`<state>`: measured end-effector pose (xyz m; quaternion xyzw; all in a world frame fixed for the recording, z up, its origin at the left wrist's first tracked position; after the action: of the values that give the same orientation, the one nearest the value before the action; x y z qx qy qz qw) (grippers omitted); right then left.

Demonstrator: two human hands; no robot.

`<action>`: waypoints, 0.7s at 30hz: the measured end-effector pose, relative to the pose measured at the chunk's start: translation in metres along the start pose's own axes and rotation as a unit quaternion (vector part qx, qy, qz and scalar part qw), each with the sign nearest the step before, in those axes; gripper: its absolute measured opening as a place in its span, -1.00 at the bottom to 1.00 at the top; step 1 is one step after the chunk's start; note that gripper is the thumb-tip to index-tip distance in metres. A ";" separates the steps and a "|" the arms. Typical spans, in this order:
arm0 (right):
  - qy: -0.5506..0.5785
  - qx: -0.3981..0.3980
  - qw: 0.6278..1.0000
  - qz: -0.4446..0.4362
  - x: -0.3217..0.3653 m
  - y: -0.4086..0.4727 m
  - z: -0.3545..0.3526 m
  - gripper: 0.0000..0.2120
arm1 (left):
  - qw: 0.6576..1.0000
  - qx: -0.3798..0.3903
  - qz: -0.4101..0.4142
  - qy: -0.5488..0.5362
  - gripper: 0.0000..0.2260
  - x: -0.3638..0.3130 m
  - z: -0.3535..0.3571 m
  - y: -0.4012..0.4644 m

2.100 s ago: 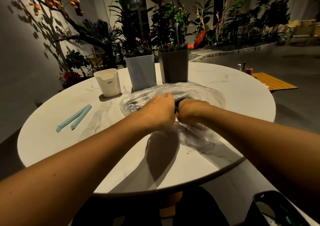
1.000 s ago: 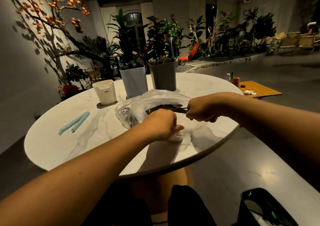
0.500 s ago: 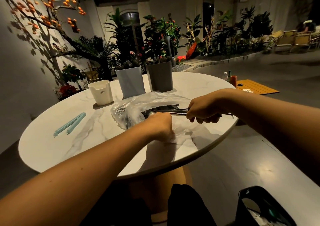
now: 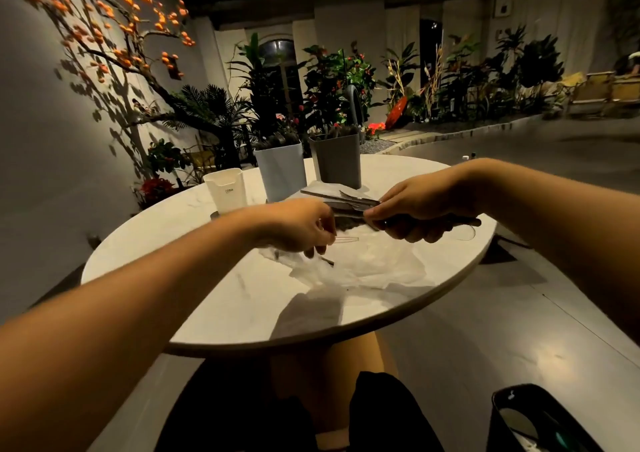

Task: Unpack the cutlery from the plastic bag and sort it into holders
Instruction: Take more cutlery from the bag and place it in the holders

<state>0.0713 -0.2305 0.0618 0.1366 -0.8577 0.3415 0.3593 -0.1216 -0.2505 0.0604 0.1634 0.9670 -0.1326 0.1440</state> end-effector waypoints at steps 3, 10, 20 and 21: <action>0.029 0.039 0.998 -0.038 0.011 -0.010 -0.003 -0.69 | 0.997 -0.003 0.025 -0.069 -0.94 0.010 -0.029 -0.022; 0.113 -0.033 0.983 -0.142 0.035 0.002 -0.018 -0.69 | 0.966 -0.177 0.001 -0.189 -0.94 0.039 -0.056 -0.016; 0.182 -0.216 0.935 -0.217 0.078 0.069 -0.047 -0.66 | 0.903 -0.310 0.063 -0.290 -0.95 0.071 -0.057 0.045; 0.198 -0.215 0.929 -0.227 0.081 0.076 -0.048 -0.66 | 0.894 -0.317 0.068 -0.309 -0.93 0.073 -0.056 0.052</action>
<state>0.0029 -0.1416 0.1061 0.1768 -0.7678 0.0779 0.6109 -0.1828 -0.1661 0.0772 0.1252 0.8513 0.1469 0.4879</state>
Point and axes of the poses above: each hand's wrist, its own y-axis towards the middle knuckle, its own z-axis out of the palm, x = y × z, the point moved 2 cm from there along y, towards the middle knuckle, and after that the axes turned 4 degrees about x, right-handed, at the moved point
